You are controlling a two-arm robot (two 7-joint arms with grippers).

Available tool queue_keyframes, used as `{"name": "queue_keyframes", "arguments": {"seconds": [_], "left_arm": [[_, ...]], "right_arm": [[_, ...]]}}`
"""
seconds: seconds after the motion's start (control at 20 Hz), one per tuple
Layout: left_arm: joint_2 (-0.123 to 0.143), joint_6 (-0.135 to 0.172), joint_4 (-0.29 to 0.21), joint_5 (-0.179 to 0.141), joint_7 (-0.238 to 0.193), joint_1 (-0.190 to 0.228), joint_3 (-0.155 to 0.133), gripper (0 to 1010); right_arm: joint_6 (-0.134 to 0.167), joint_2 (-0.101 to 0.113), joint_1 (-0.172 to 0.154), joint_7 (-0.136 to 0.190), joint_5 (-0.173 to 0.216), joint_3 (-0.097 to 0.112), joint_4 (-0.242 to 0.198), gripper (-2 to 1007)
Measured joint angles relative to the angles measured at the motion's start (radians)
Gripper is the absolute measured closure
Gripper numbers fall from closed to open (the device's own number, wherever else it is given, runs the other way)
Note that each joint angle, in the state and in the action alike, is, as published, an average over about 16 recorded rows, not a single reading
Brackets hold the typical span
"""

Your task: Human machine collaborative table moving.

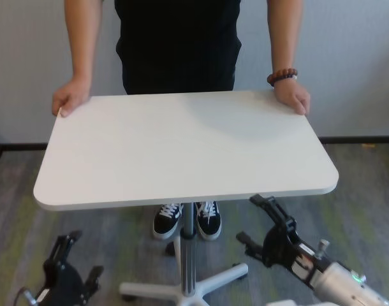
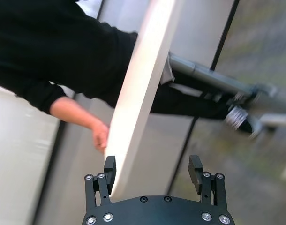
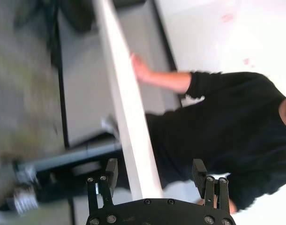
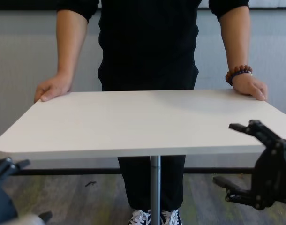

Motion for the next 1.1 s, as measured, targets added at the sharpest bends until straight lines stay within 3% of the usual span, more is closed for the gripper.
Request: {"name": "queue_keyframes", "arguments": {"seconds": [0.3,0.5,0.85,1.1], "left_arm": [[0.034,-0.117,-0.092,-0.179,-0.044,0.102,-0.08,9],[0.054,-0.176,-0.15,-0.285,-0.072,0.168,-0.13,9],[0.078,-0.256,-0.225,-0.41,-0.096,0.268,-0.205,9],[0.087,-0.297,-0.253,-0.479,-0.115,0.313,-0.244,9]], "right_arm": [[-0.108,0.048,-0.098,0.007,0.159,0.051,-0.106,2],[-0.168,0.075,-0.159,0.017,0.266,0.082,-0.168,2],[-0.233,0.104,-0.244,0.029,0.392,0.119,-0.255,2],[-0.259,0.11,-0.282,0.036,0.447,0.136,-0.292,2]]}}
